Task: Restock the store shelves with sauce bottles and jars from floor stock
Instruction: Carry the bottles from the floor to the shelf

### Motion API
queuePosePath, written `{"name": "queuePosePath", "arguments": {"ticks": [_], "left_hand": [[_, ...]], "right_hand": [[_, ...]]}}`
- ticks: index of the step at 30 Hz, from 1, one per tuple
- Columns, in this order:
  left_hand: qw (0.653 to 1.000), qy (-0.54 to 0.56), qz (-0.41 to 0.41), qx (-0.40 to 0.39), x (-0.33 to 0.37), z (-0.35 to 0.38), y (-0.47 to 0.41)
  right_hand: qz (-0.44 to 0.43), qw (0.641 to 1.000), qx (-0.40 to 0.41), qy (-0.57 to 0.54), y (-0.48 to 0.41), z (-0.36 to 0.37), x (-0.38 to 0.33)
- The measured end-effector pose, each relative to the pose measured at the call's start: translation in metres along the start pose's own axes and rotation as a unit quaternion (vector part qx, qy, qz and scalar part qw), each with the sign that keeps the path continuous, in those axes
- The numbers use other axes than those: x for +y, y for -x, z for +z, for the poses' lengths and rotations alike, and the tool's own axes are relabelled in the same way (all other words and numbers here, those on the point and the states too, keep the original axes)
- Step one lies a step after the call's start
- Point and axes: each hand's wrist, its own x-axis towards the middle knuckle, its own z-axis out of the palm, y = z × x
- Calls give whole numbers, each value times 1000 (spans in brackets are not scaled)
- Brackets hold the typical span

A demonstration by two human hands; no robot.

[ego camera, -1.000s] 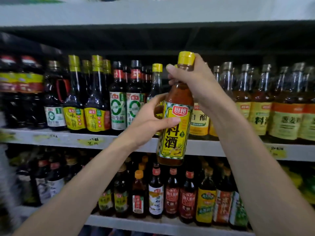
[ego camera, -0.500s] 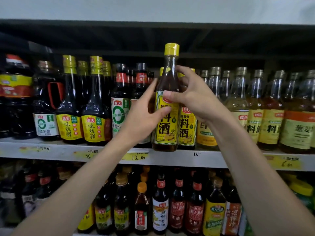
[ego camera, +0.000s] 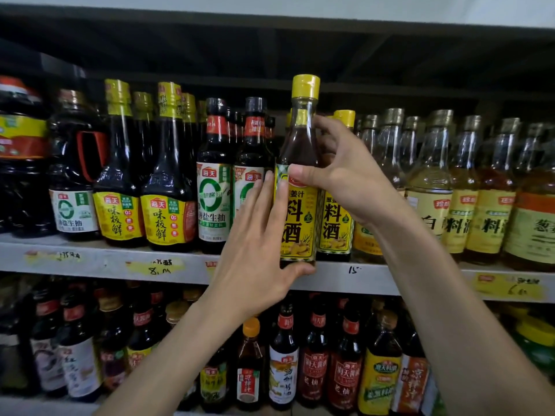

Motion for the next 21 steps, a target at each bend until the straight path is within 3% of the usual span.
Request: {"name": "queuePosePath", "arguments": {"ticks": [12,21], "left_hand": [[999,-39,-14,-8,-2,13,-2],[990,-135,-12,24,-8,24,-10]], "right_hand": [[22,1000,15,6,-7,4,13],[60,997,-20,38,-19,6,7]]}}
